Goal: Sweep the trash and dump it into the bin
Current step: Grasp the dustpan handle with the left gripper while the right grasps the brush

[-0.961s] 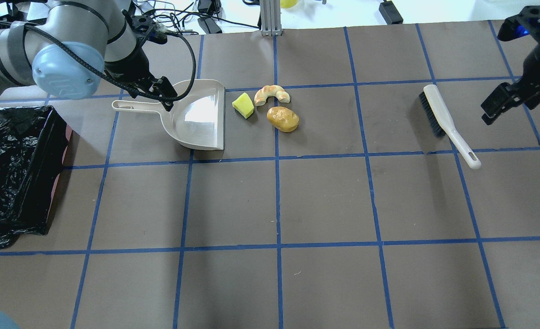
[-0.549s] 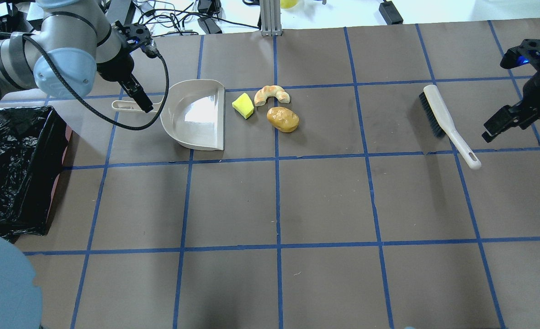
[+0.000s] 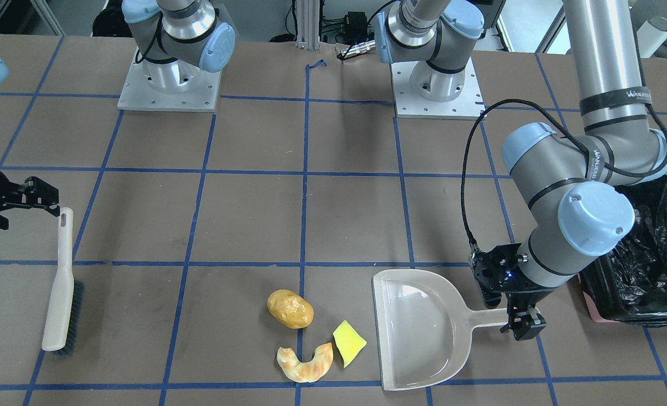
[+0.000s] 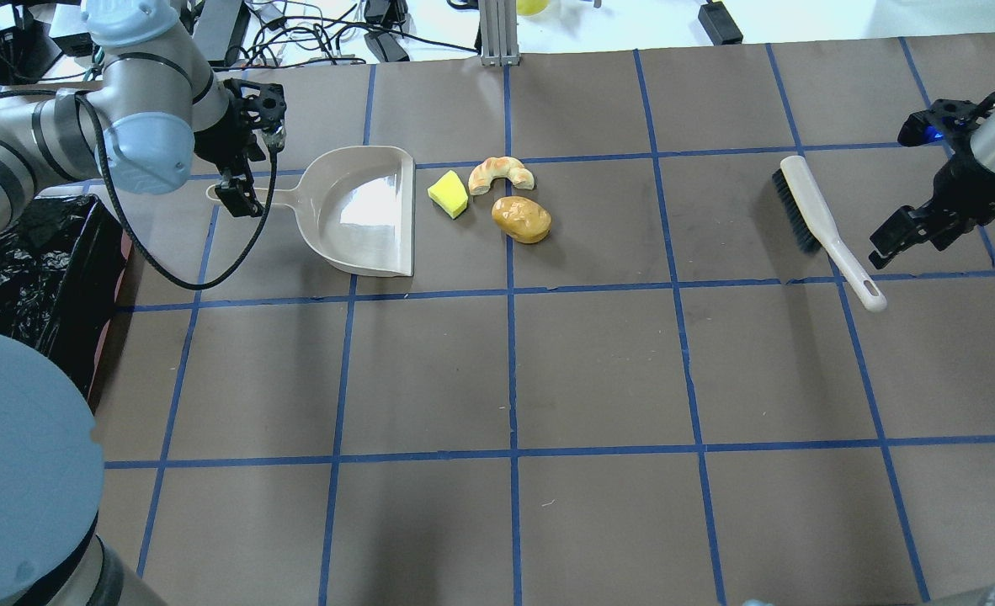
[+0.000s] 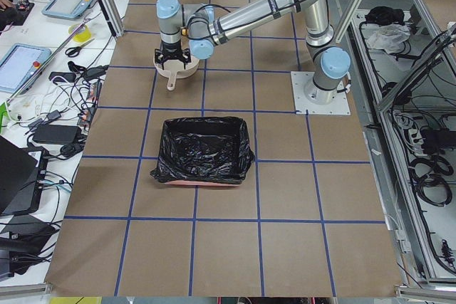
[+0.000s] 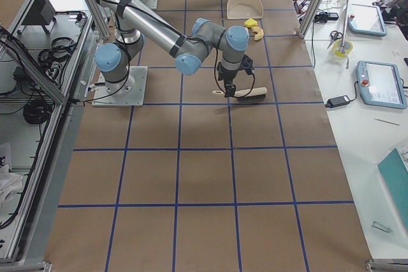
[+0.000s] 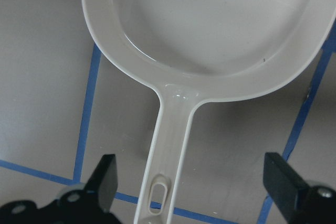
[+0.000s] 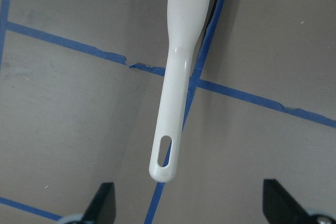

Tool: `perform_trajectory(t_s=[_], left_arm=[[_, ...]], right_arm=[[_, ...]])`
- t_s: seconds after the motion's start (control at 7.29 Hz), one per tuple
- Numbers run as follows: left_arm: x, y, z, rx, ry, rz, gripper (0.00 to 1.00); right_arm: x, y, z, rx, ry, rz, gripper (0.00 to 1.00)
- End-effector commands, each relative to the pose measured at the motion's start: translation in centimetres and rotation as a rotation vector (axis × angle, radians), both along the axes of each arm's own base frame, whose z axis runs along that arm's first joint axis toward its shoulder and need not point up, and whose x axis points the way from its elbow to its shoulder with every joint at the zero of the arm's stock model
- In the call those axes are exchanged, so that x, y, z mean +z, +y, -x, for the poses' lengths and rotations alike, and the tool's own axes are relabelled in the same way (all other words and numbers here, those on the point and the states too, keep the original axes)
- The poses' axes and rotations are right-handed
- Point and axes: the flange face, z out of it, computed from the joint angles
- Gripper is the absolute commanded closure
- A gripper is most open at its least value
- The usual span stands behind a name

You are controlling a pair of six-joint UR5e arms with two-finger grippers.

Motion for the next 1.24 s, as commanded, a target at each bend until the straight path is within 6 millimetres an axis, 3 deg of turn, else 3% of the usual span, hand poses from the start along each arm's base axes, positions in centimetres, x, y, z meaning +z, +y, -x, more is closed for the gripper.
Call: perform_trajectory(t_s=[0.0,0.41,0.82,0.96,1.1], left_arm=[[-2.2,-0.7,-0.5,-0.089,-0.004,-0.020,0.00],[-3.6,-1.4,-0.6,-0.086,-0.004,-0.020,0.00],[-4.8,-1.5,-1.6,-0.054,0.001,-0.036,0.03],[-4.5,-1.5,-1.7,-0.040,-0.001,-0.032,0.26],[-4.5,-1.4,-1.6,-0.035,0.001,-0.031,0.42]], right_arm=[[-1.7,-1.2,-1.4,-0.047,0.043,-0.002,0.00],[-5.0,-1.1,-1.4,-0.033,0.052,-0.059,0.00],[-5.6,-0.9,-1.6,-0.033,0.058,-0.051,0.04],[-5.7,-0.9,-1.9,-0.038,0.057,-0.052,0.04],[-5.7,-1.1,-2.9,-0.027,0.061,-0.053,0.04]])
